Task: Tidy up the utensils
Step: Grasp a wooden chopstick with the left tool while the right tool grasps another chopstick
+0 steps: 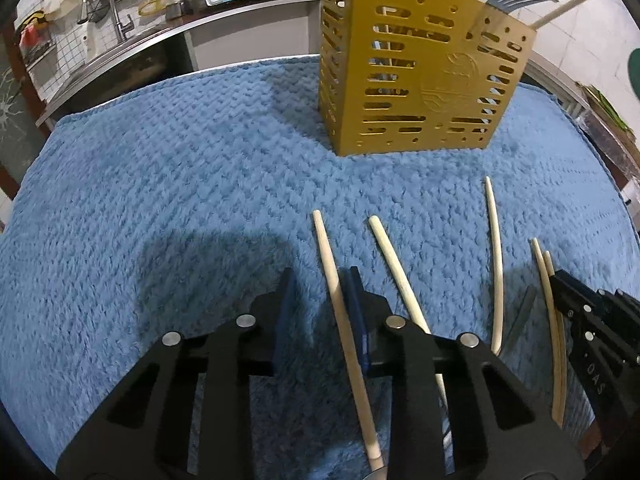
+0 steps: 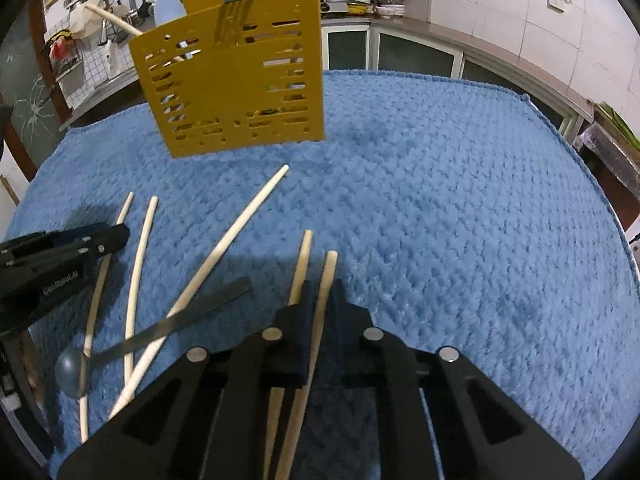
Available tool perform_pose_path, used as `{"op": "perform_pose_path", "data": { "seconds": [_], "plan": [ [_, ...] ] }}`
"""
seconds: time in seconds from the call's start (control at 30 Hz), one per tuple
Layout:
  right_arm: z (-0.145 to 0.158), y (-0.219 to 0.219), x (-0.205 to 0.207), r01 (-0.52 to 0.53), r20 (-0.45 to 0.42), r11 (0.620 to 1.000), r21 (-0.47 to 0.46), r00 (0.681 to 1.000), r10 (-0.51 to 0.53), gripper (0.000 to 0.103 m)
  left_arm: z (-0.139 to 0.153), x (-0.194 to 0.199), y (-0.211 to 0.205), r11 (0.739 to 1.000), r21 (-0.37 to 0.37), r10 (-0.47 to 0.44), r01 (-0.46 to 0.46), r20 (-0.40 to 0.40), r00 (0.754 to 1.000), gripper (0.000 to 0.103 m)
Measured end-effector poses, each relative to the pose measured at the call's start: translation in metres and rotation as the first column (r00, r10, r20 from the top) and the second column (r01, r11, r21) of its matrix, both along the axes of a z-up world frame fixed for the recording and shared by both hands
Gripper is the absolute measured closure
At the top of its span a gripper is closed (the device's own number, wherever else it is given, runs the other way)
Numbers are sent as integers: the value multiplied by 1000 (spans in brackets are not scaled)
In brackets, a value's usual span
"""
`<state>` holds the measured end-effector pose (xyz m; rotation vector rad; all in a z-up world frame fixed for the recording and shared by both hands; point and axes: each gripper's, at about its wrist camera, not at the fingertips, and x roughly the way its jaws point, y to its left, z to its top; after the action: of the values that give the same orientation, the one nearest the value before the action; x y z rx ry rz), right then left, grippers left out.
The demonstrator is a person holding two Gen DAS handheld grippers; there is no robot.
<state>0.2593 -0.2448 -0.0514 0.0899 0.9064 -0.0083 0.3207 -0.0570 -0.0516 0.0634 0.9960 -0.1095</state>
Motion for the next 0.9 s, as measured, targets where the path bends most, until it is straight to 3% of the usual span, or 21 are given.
{"op": "perform_pose_path", "data": {
  "seconds": [0.37, 0.43, 0.5, 0.9],
  "plan": [
    [-1, 0, 13, 30, 29, 1000, 6, 999, -30, 96, -1, 3, -7, 998, 23, 58, -58, 8, 998, 80],
    [1, 0, 16, 27, 20, 1000, 5, 999, -27, 96, 0, 3, -6, 997, 25, 66, -66, -1, 998, 90],
    [2, -1, 16, 22, 15, 1000, 17, 1000, -23, 97, 1, 1, -4, 998, -2, 62, -62, -8, 998, 96],
    [15, -12, 6, -15, 106, 997, 80, 994, 6, 97, 9, -10, 12, 989, -145, 48, -40, 51, 998, 99]
  ]
}}
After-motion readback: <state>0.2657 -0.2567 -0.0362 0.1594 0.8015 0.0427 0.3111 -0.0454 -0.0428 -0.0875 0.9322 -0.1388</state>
